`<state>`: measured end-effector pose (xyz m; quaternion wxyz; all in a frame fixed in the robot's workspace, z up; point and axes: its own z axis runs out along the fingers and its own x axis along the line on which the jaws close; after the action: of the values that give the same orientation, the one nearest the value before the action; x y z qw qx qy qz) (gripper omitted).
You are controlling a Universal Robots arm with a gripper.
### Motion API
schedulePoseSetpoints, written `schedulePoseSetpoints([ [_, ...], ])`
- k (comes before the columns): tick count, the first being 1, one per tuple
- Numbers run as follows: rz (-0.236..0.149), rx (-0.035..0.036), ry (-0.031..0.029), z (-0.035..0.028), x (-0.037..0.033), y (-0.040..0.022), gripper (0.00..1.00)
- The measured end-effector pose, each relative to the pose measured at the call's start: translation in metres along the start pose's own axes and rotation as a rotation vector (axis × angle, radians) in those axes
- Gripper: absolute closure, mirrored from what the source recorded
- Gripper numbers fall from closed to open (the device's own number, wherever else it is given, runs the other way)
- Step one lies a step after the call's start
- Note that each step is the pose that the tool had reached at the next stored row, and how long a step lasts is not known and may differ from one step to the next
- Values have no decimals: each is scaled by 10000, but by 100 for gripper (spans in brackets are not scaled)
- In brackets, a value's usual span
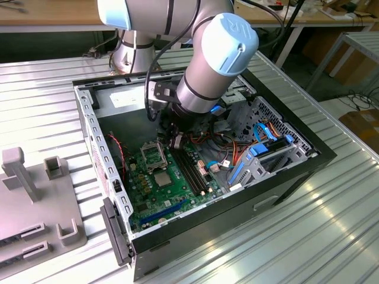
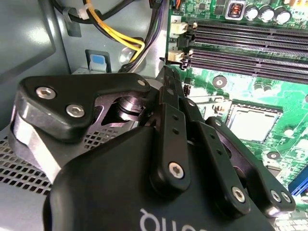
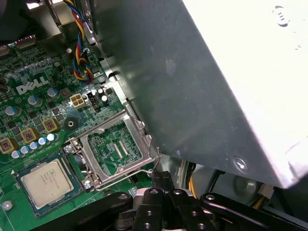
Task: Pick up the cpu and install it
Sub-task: 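Close the cpu cover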
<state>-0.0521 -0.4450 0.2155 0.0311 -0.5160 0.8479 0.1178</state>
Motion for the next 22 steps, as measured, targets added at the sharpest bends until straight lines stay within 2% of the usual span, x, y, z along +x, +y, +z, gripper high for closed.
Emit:
schedulePoseSetpoints([
  [7, 3, 1, -2, 6, -14, -10, 89],
  [12, -1, -38, -78, 55, -8, -16, 89],
  [16, -2, -43, -86, 69, 12, 19, 89],
  [22, -3, -49, -96, 69, 16, 25, 89],
])
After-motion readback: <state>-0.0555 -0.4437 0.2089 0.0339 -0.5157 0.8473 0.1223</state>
